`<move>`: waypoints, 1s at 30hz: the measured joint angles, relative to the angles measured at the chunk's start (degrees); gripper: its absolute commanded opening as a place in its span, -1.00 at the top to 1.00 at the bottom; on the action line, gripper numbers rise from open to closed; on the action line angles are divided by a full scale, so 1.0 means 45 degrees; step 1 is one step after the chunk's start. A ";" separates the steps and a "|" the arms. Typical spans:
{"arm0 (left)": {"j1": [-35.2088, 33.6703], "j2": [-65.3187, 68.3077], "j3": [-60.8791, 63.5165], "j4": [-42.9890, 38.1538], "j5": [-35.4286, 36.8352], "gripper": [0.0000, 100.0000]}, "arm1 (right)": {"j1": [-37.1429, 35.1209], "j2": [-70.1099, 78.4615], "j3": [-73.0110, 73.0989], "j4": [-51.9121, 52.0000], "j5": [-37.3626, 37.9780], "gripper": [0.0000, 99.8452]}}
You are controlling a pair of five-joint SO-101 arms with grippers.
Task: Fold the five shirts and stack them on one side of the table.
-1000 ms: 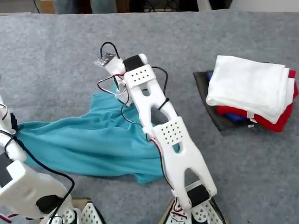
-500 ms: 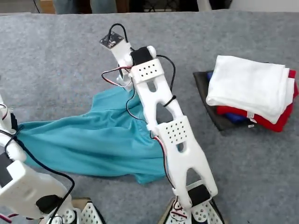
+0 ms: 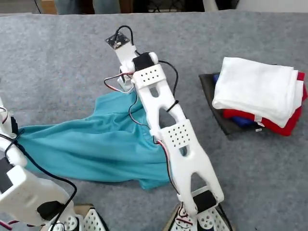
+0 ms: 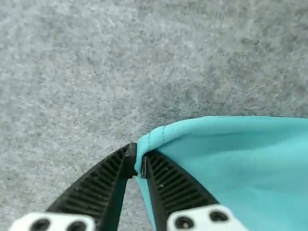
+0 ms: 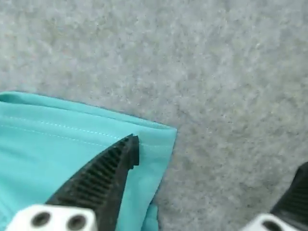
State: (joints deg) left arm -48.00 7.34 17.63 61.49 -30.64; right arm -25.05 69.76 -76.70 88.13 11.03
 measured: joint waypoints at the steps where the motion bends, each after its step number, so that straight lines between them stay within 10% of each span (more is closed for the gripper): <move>1: 0.0000 0.0000 0.0000 0.0000 0.0000 0.94 | -0.0039 0.0020 0.0000 0.0137 0.0000 0.05; 17: 0.0000 0.0000 0.0000 0.0000 0.0000 0.94 | -0.0078 0.1094 -0.0176 0.0059 0.0000 0.07; 25: 0.0000 0.0000 0.0000 0.0000 0.0000 0.94 | -0.0078 0.1114 -0.0274 0.0059 0.0020 0.79; 30: 0.0000 0.0000 0.0000 0.0000 0.0000 0.94 | 0.0000 0.1192 -0.0625 -0.0274 0.0527 0.89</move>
State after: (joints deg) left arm -48.00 7.34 17.63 61.49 -30.64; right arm -25.05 75.12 -79.52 86.90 13.41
